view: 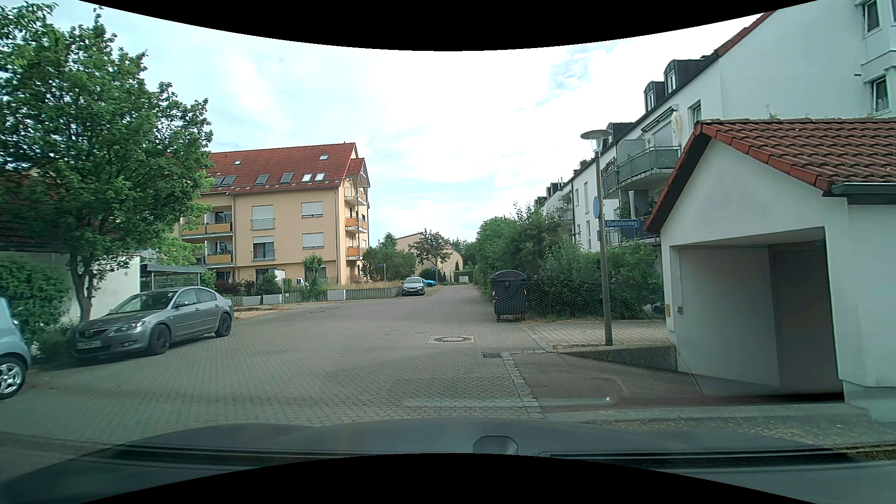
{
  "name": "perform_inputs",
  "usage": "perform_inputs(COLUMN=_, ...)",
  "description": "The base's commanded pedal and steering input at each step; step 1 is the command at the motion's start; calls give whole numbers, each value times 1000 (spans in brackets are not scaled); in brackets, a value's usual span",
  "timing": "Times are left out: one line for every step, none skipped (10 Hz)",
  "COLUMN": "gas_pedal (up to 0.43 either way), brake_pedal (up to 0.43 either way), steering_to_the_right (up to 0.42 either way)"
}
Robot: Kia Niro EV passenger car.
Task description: Follow the waypoints while adhering to traffic rules and regulations
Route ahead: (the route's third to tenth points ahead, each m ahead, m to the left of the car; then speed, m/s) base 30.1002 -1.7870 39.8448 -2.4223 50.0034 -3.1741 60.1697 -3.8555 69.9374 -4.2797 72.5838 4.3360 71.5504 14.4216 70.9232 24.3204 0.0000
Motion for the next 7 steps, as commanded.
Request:
perform_inputs(gas_pedal=0, brake_pedal=280, steering_to_the_right=-228)
perform_inputs(gas_pedal=0, brake_pedal=256, steering_to_the_right=-228)
perform_inputs(gas_pedal=0, brake_pedal=244, steering_to_the_right=-228)
perform_inputs(gas_pedal=0, brake_pedal=256, steering_to_the_right=-228)
perform_inputs(gas_pedal=0, brake_pedal=256, steering_to_the_right=-228)
perform_inputs(gas_pedal=0, brake_pedal=274, steering_to_the_right=-228)
perform_inputs(gas_pedal=0, brake_pedal=274, steering_to_the_right=-228)
